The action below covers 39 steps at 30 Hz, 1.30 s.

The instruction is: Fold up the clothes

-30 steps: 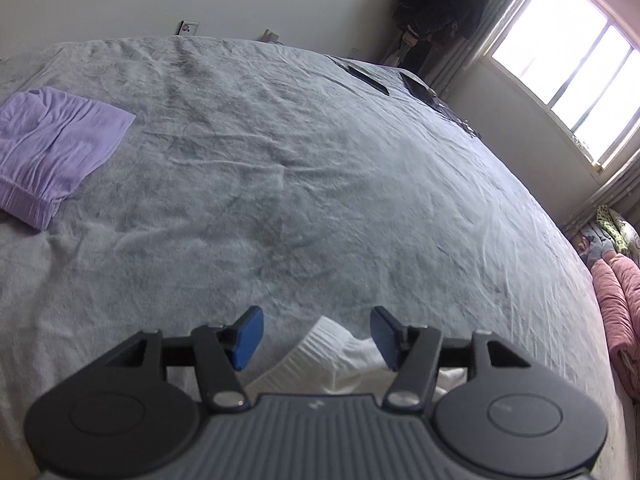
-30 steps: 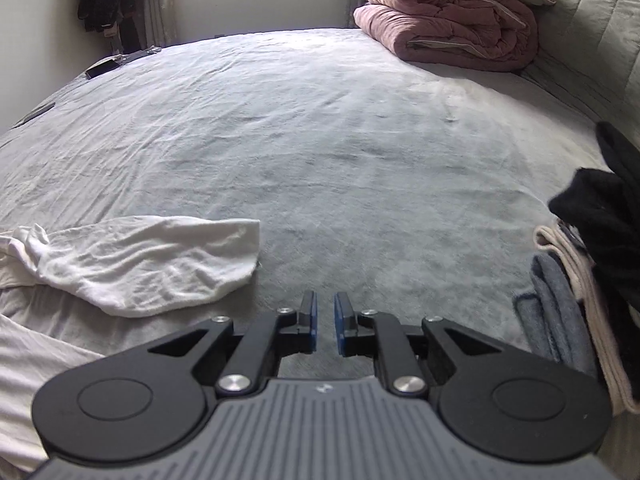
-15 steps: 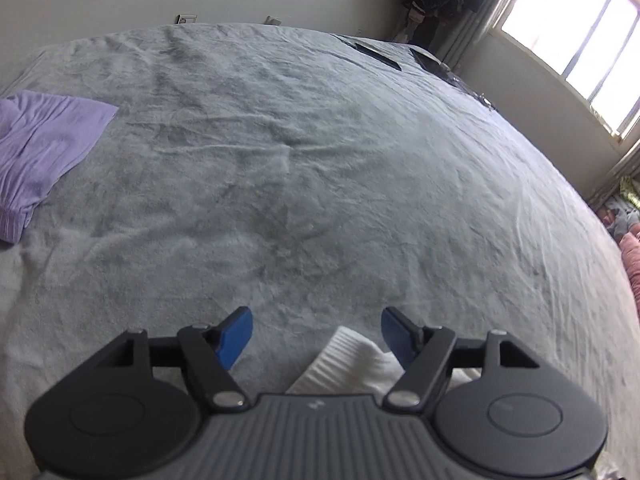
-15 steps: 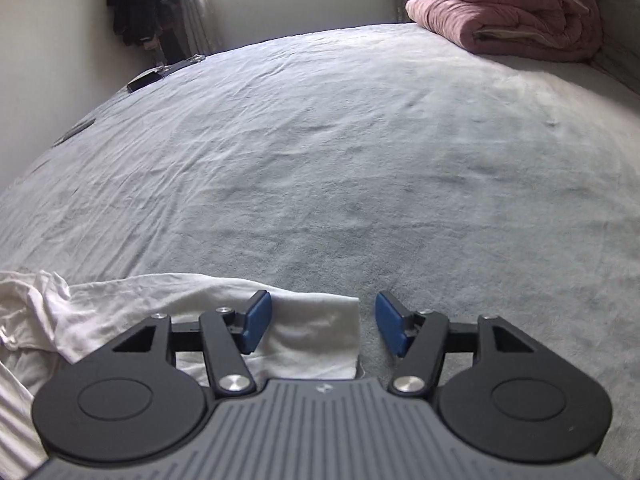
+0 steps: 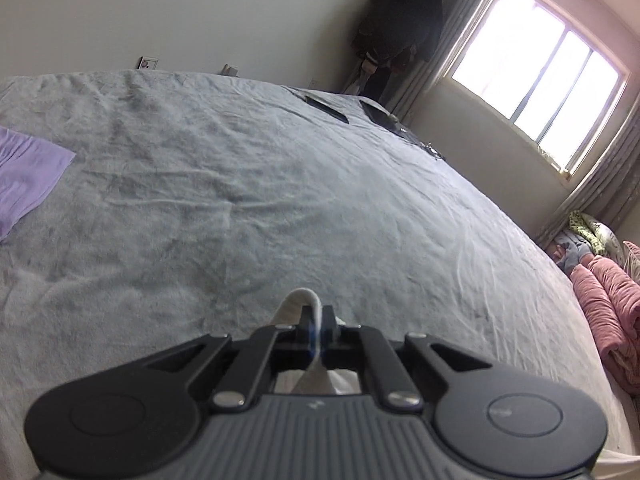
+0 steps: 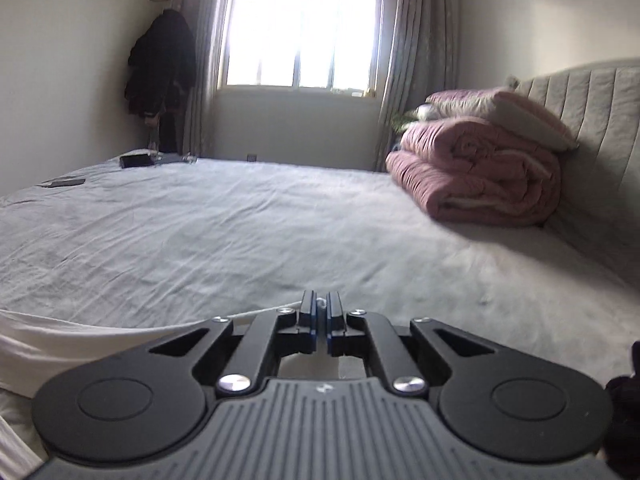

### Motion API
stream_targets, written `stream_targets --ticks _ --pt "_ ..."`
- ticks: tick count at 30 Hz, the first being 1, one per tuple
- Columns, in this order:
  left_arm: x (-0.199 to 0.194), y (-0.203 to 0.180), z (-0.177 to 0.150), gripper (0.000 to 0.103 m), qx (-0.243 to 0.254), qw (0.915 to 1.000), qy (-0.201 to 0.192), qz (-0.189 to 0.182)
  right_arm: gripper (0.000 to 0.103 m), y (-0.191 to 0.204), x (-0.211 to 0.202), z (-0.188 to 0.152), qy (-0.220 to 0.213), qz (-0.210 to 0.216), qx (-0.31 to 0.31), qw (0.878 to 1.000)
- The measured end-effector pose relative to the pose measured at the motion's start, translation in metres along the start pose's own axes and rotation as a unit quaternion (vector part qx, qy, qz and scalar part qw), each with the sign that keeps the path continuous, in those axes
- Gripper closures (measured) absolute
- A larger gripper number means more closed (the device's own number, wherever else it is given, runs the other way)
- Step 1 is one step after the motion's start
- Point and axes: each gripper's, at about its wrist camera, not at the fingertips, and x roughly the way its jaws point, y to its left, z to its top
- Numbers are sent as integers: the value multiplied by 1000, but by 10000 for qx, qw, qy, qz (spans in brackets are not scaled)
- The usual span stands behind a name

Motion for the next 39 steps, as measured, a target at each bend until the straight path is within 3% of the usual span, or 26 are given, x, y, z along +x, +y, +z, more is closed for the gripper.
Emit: stream_targets --ticks 5,13,17,22,26,29,33,35,39 --pt "6 -2 -3 101 159 9997 61 170 99 -3 0 -1 -107 -167 -154 9997" --pt "2 -5 3 101 230 9994 -261 40 99 7 5 1 -291 -314 -497 9978" --pt "1 -3 7 101 207 9990 -397 36 99 13 -3 15 -776 -393 -506 9949" --pt "-7 -8 13 101 526 9957 -659 388 99 11 -5 45 -1311 -603 -284 9891" --pt "-8 -20 14 101 975 9904 -877 441 99 14 15 57 -1208 -780 -327 9891" --pt "8 -28 12 101 1384 9852 -714 719 99 16 57 49 -398 -771 -295 9958" --pt "18 -22 11 100 1382 9860 -487 792 99 24 106 30 308 -698 -245 9968" --pt "17 -21 12 100 1398 9856 -510 798 99 34 115 30 305 -672 -444 9963" --pt "18 -23 12 100 1397 9857 -510 791 99 38 111 53 -267 -665 -213 9972"
